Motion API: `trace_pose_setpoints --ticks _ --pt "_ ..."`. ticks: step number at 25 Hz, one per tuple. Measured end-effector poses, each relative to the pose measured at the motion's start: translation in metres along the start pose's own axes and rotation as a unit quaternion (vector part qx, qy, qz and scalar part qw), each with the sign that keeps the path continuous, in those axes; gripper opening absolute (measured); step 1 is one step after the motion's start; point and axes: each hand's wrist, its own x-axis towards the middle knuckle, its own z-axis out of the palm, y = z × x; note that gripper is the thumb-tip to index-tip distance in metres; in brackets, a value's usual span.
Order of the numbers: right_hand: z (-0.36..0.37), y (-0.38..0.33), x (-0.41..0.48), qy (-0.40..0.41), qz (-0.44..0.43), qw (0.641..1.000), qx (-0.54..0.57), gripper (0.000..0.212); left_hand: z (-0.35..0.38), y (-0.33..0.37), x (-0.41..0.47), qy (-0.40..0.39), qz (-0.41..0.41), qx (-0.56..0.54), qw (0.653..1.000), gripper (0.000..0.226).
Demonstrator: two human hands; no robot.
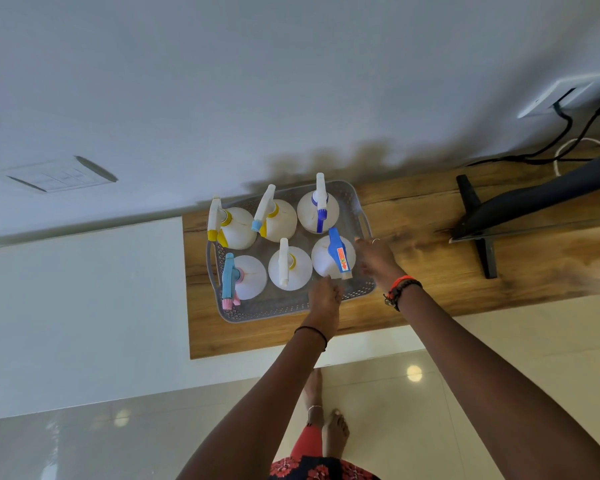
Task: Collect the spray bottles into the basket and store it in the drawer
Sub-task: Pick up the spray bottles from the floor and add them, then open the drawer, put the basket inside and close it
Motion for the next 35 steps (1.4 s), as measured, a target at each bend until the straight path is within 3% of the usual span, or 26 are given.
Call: trace_pose_setpoints --ticks 3,6,8,12,15,24,28,31,34,35 --pt "-0.013 0.014 -0.010 0.050 -0.019 0.999 0.008 0.018 -0.007 -0.008 -0.015 0.027 0.034 0.024 0.999 0.031" --pt "-0.027 0.033 -0.024 0.082 -0.027 0.996 0.015 0.014 -0.020 -0.025 -0.031 0.035 0.058 0.050 0.996 0.018" --pt "-0.037 0.049 -0.035 0.094 -0.025 0.995 0.019 0.012 -0.031 -0.041 -0.040 0.050 0.110 0.084 0.989 0.022" --pt "-0.051 0.087 -0.054 0.085 -0.019 0.996 0.016 0.009 -0.057 -0.073 -0.056 0.090 0.309 0.236 0.917 0.022" --pt "-0.066 0.119 -0.063 0.078 -0.016 0.997 0.015 0.007 -0.088 -0.107 -0.061 0.081 0.374 0.341 0.858 0.021" --pt "-0.125 0.215 -0.071 0.092 0.022 0.995 0.029 0.013 -0.161 -0.182 -0.060 0.107 0.381 0.512 0.762 0.027" --pt "-0.133 0.255 -0.060 0.127 0.057 0.990 0.013 0.028 -0.183 -0.194 -0.048 0.112 0.371 0.543 0.745 0.028" --pt "-0.134 0.272 -0.039 0.106 0.081 0.991 -0.022 0.036 -0.194 -0.194 -0.034 0.104 0.376 0.554 0.735 0.028" --pt "-0.130 0.281 -0.017 0.106 0.107 0.988 -0.007 0.018 -0.204 -0.190 -0.016 0.101 0.385 0.552 0.732 0.028" --pt "-0.129 0.283 -0.011 0.103 0.108 0.989 0.012 0.024 -0.207 -0.190 -0.009 0.099 0.389 0.550 0.732 0.028"
